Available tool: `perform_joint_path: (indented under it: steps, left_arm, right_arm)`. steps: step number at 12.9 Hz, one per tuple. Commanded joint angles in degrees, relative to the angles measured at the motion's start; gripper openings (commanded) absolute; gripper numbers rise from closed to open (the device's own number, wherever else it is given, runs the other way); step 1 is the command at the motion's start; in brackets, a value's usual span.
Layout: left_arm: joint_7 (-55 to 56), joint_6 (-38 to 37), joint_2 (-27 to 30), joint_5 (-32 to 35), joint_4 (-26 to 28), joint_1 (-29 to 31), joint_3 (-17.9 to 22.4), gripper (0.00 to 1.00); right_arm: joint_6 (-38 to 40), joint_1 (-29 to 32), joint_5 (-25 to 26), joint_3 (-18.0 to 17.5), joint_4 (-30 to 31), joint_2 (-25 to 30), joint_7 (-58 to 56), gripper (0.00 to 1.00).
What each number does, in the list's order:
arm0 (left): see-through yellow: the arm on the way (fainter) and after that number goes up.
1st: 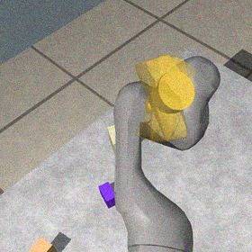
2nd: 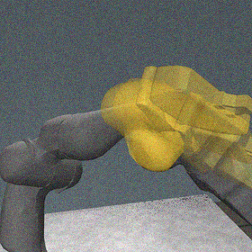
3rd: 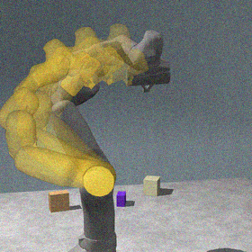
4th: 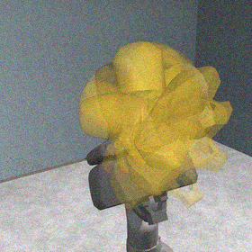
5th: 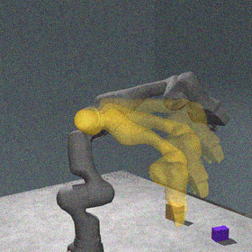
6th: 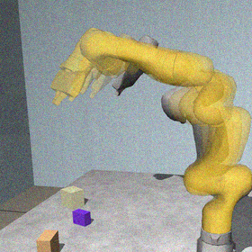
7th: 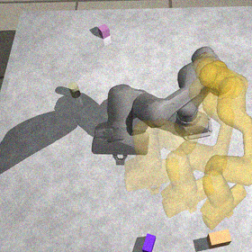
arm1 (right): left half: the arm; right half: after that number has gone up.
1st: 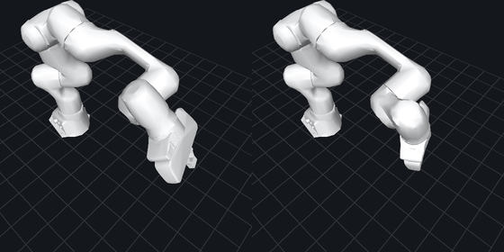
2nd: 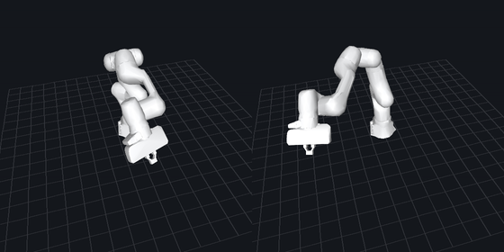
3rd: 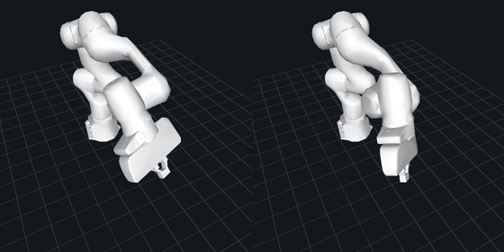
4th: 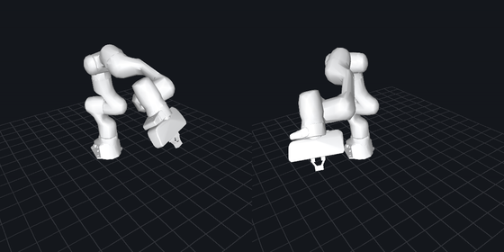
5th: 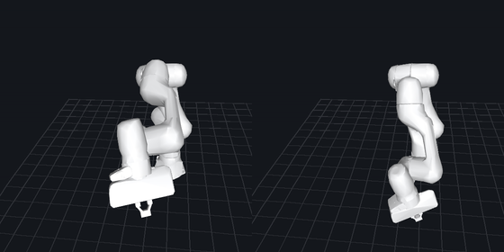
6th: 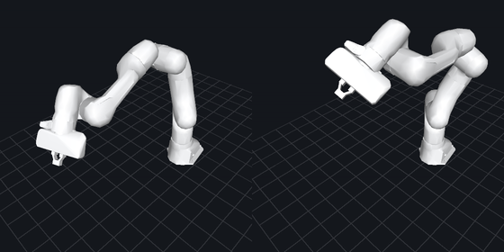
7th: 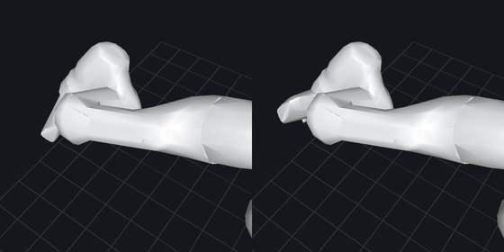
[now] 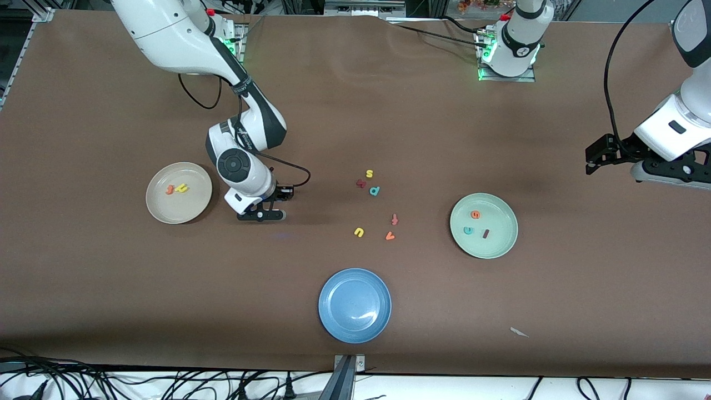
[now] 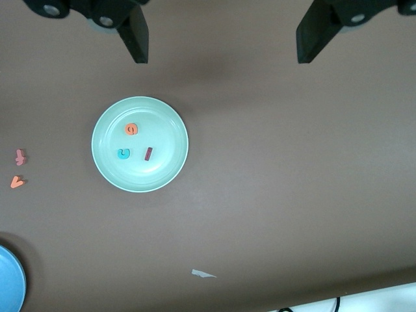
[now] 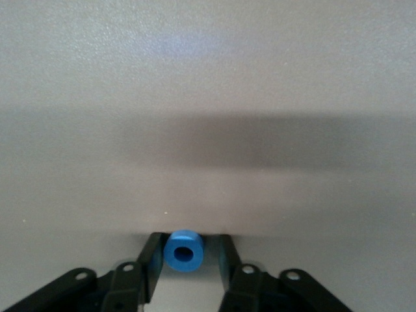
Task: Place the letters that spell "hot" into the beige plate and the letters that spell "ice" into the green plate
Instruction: 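Grasp blue o with the right gripper and carry it to white plate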
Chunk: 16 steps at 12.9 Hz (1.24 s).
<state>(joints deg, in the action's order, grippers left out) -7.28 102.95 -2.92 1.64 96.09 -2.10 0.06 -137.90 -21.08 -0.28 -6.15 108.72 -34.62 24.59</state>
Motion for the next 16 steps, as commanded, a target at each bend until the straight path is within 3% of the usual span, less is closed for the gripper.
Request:
perform_joint_path:
  steps: [1,7,11,16]
  left_arm:
    - [-1.1,0.9,2.7,1.2,2.6,-0.7,0.6,1.00]
    - [-1.2,0.9,3.4,1.0,4.4,-1.3,0.6,1.00]
    - [-0.9,0.9,3.4,1.0,4.1,-1.1,0.6,1.00]
    - [-0.7,0.8,3.4,1.0,4.0,-1.8,0.5,1.00]
  right_arm:
    - [-0.6,-0.1,-0.7,0.2,0.8,0.0,-0.2,0.34]
    - [-0.5,0.0,-0.8,0.3,0.8,0.1,-0.2,0.17]
    - [2.7,0.1,-0.8,0.7,0.1,2.0,-0.5,0.16]
    - [16.9,0.3,-0.8,7.9,-0.1,11.1,-3.1,0.16]
